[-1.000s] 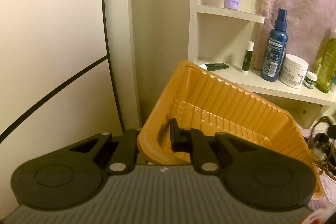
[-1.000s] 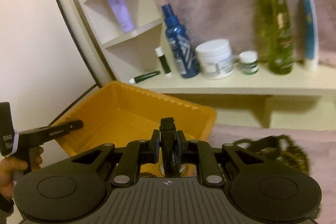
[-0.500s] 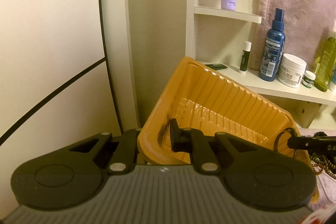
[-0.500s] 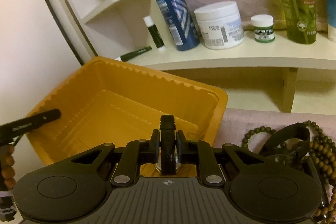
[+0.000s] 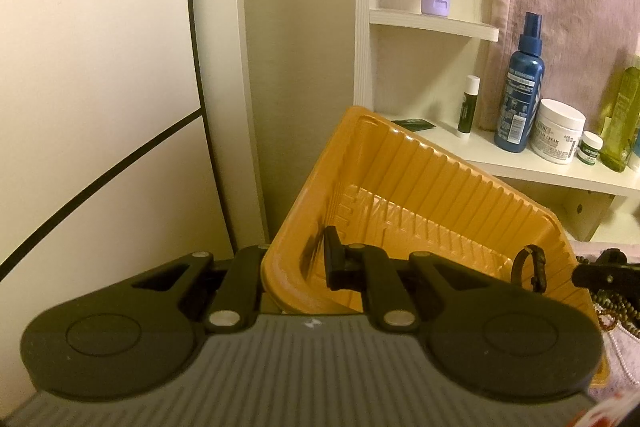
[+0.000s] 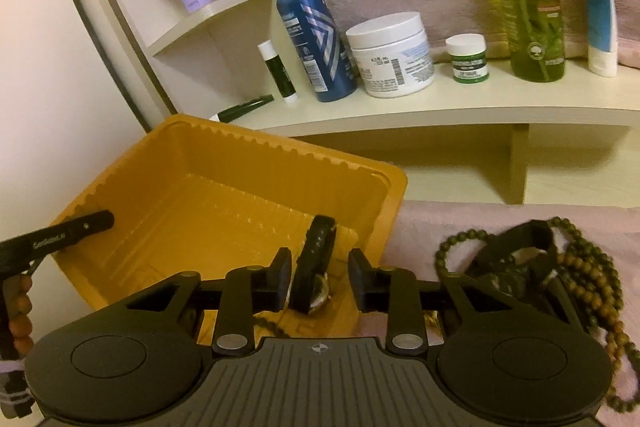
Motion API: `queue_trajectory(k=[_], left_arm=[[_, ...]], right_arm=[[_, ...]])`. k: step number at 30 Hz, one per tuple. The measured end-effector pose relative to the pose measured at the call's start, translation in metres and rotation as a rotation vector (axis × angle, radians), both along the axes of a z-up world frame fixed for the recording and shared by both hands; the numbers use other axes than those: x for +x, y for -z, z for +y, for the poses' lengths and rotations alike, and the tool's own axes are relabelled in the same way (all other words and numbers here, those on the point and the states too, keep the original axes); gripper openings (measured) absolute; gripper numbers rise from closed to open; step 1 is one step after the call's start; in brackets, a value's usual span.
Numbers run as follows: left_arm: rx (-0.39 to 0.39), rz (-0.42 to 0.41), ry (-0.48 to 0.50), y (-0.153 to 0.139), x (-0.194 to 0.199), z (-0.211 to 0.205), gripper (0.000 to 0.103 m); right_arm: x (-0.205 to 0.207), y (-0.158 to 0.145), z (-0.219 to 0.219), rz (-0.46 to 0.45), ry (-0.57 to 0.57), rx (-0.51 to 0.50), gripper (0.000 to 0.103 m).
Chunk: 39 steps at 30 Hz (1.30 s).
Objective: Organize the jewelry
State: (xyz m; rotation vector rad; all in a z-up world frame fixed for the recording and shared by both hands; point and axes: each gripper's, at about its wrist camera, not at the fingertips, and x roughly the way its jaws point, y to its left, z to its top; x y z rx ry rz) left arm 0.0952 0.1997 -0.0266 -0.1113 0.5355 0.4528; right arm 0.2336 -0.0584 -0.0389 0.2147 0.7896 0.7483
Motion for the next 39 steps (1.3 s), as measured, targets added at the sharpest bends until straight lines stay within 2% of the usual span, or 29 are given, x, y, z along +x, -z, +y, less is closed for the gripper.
queue_trajectory(k=[7, 12, 20, 31, 37, 39], left_arm=[[0.011, -0.003, 0.007, -0.001, 0.000, 0.000, 0.012], [0.008, -0.005, 0.012, 0.001, -0.005, 0.001, 0.012], [-0.001, -0.001, 0.014, 0.001, -0.007, 0.002, 0.012], [0.000, -0.008, 0.014, 0.001, -0.005, 0.002, 0.012], [-0.003, -0.013, 0.013, 0.000, -0.007, 0.003, 0.012], [-0.003, -0.013, 0.014, 0.000, -0.007, 0.003, 0.012]], right_arm=[[-0.021, -0.005, -0.027, -0.008, 0.033, 0.016, 0.032], [-0.042, 0.006, -0.062, 0.005, 0.094, -0.004, 0.032], [-0.057, 0.014, -0.102, 0.033, 0.166, -0.096, 0.032], [-0.040, 0.027, -0.080, -0.009, 0.093, -0.197, 0.032], [-0.025, 0.042, -0.074, 0.068, 0.116, -0.194, 0.032], [-0.023, 0.044, -0.071, 0.064, 0.128, -0.180, 0.032]])
